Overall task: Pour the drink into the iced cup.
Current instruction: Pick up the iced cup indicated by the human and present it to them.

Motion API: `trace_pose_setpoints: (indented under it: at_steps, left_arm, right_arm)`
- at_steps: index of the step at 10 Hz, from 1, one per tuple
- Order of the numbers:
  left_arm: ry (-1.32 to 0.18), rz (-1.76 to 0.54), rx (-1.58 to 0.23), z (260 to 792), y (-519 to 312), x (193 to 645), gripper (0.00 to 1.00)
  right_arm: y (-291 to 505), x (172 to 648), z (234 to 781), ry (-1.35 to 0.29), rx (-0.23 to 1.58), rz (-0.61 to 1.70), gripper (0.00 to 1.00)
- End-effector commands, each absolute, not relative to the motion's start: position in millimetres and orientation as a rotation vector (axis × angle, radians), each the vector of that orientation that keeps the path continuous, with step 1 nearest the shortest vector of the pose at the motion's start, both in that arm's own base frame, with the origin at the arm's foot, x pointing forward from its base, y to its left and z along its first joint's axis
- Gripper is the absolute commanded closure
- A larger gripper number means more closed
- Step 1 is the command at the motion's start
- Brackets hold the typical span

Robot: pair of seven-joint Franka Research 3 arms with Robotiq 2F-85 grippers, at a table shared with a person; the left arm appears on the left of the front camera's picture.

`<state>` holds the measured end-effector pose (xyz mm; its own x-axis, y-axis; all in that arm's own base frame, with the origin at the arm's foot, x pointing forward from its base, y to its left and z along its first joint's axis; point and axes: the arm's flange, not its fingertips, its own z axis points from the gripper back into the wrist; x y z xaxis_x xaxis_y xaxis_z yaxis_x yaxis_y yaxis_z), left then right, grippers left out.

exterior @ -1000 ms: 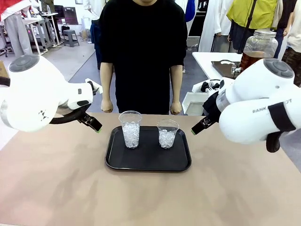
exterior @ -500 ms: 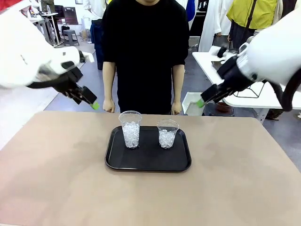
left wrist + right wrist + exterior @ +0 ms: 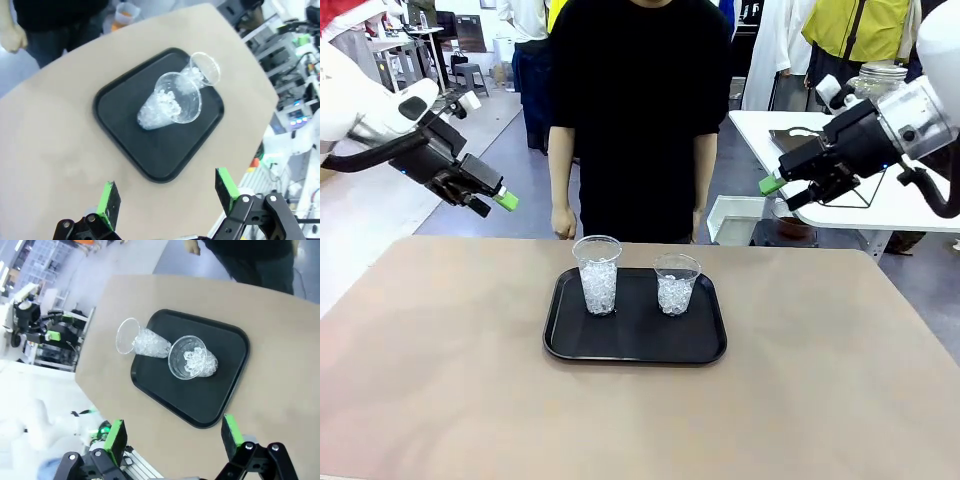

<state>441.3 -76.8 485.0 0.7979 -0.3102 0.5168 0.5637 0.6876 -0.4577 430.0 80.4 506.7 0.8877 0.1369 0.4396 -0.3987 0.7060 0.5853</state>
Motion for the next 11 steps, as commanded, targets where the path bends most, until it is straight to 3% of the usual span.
trace_pose_setpoints:
  at_steps: [1, 6, 7, 11]
  left_arm:
    - [-0.389, -0.514, -0.71, 477.5, -72.6, 457.0, 0.0]
    - [-0.401, -0.499, -0.686, 477.4, -74.2, 446.3, 0.0]
    - [-0.389, -0.506, -0.662, 475.4, -73.6, 448.6, 0.0]
    - [-0.376, -0.346, -0.937, 450.4, -41.1, 462.1, 0.0]
  right_arm:
    - [81.3, 441.4, 498.4, -0.375, 0.775, 0.325, 0.0]
    - [77.7, 434.0, 492.3, -0.358, 0.729, 0.297, 0.0]
    - [77.8, 436.2, 490.9, -0.347, 0.793, 0.226, 0.0]
    - [57.2, 445.2, 478.7, -0.32, 0.981, 0.058, 0.0]
